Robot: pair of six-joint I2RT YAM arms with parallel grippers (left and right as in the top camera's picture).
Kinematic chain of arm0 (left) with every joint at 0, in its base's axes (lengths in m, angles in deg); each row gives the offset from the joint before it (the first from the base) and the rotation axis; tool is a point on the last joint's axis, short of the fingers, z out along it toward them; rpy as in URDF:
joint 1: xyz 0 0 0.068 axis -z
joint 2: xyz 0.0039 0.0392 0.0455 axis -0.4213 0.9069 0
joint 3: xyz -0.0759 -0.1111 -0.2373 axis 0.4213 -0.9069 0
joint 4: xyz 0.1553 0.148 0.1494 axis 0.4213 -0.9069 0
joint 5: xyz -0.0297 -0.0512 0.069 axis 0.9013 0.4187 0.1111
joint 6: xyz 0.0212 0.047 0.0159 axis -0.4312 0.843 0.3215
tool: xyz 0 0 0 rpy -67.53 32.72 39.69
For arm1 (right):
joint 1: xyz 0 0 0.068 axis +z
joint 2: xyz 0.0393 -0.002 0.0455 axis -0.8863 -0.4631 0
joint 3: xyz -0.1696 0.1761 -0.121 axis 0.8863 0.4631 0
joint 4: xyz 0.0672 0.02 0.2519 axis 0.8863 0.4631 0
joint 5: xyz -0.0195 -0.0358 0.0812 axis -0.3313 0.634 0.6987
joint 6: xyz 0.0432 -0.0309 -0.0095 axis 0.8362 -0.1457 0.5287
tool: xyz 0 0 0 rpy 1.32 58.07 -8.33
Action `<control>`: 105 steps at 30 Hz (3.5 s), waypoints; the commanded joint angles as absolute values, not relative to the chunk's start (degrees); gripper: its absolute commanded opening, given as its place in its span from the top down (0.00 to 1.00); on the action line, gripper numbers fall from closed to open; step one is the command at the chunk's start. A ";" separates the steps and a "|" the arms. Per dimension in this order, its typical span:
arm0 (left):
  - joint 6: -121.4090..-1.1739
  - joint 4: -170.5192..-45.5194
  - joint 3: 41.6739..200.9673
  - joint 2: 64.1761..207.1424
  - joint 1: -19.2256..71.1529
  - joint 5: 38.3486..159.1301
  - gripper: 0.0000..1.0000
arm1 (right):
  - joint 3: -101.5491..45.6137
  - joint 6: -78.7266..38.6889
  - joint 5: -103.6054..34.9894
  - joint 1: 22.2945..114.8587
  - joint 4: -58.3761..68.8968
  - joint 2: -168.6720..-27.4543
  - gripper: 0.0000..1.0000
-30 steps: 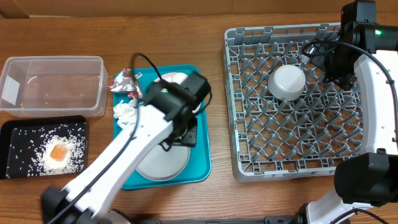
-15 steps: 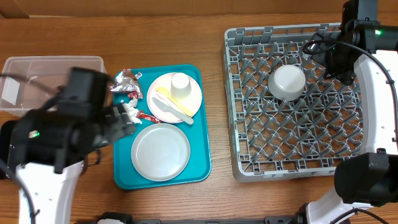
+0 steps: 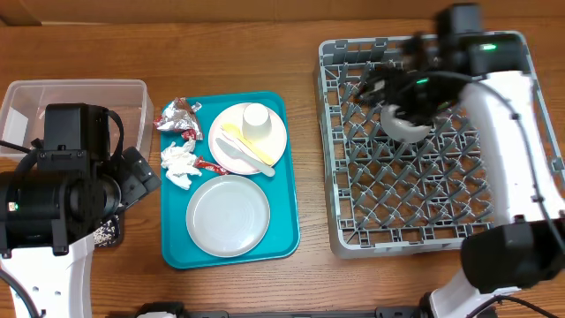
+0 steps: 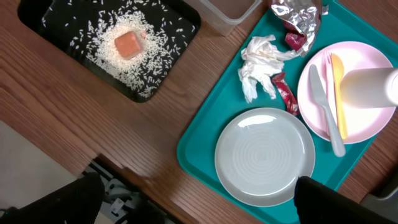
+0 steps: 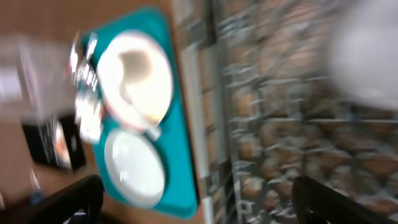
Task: Sort waste into correct bins and load items into the dishwasher rack
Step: 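Reach the right gripper to the white plate and grasp its rim, then lift the plate with the right gripper and carry it into the grey rack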
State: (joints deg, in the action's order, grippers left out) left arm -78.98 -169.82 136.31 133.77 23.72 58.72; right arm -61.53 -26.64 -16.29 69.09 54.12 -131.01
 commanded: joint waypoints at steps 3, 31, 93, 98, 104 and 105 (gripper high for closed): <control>-79.99 -169.58 136.31 133.77 23.33 54.57 0.00 | -61.75 -27.54 -23.89 83.54 53.97 -130.49 0.00; -80.78 -170.61 136.31 133.75 15.51 54.22 0.00 | -26.93 -2.07 -38.28 113.61 11.61 -132.24 0.21; -81.00 -170.43 136.31 133.77 15.51 55.68 0.00 | -52.00 -12.92 -64.63 86.16 40.66 -107.89 0.96; -81.00 -169.64 135.88 133.77 15.51 55.72 0.00 | -51.93 -18.45 -72.57 82.34 36.96 -109.51 0.96; -81.00 -167.35 131.20 133.77 15.51 56.10 0.00 | -51.93 -18.16 -81.53 82.16 33.40 -116.30 0.96; -81.00 -166.83 130.02 133.77 15.51 56.18 0.00 | -51.93 -17.61 -83.02 82.16 32.99 -117.35 0.96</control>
